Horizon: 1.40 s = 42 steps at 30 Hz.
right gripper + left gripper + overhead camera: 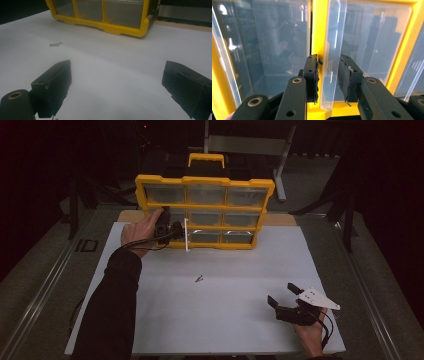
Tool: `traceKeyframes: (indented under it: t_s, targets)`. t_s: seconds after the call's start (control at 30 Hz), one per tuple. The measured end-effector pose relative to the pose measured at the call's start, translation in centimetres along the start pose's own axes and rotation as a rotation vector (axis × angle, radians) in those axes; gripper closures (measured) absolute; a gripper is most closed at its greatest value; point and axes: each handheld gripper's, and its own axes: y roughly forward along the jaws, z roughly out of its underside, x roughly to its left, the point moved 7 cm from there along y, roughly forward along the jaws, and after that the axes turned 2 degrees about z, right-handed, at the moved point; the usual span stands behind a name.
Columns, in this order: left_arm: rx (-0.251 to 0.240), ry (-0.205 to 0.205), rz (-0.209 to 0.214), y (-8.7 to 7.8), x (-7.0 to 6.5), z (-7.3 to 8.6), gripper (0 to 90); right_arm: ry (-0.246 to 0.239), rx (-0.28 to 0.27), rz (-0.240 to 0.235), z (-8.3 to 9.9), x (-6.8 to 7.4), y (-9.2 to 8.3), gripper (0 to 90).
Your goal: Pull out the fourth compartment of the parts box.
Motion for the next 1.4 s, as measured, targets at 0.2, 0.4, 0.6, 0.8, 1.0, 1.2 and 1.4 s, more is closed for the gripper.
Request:
traceKeyframes:
  t_s: [0.2, 0.4, 0.6, 0.8, 1.0, 1.2, 1.4]
  targets:
    - [0.005, 0.022, -0.014, 0.08, -0.09, -0.12, 70.6, 0.002, -0.001, -0.001, 0.0, 0.0, -0.03, 8.9]
    - [0.019, 0.068, -0.059, 0.12, -0.4, -0.18, 71.3, 0.002, 0.0, 0.0, 0.0, 0.0, -0.02, 8.9]
    - [0.019, 0.068, -0.041, 0.17, -0.53, -0.13, 77.7, 0.002, 0.0, 0.0, 0.01, -0.02, -0.02, 8.9]
    - [0.01, 0.045, -0.045, 0.0, -0.6, -0.05, 79.3, 0.003, -0.001, 0.0, 0.01, -0.08, -0.03, 8.8]
    - [-0.006, 0.038, -0.043, -0.45, -0.7, 0.1, 79.2, 0.003, -0.001, 0.0, 0.02, -0.05, -0.02, 8.9]
    - [-0.011, 0.004, 0.018, -0.24, -0.28, 0.22, 72.4, -0.001, 0.003, -0.001, 0.04, 0.0, 0.03, 8.9]
    - [0.007, -0.001, 0.079, 0.07, -0.1, 0.27, 71.7, 0.001, 0.003, -0.001, 0.04, -0.02, 0.03, 8.9]
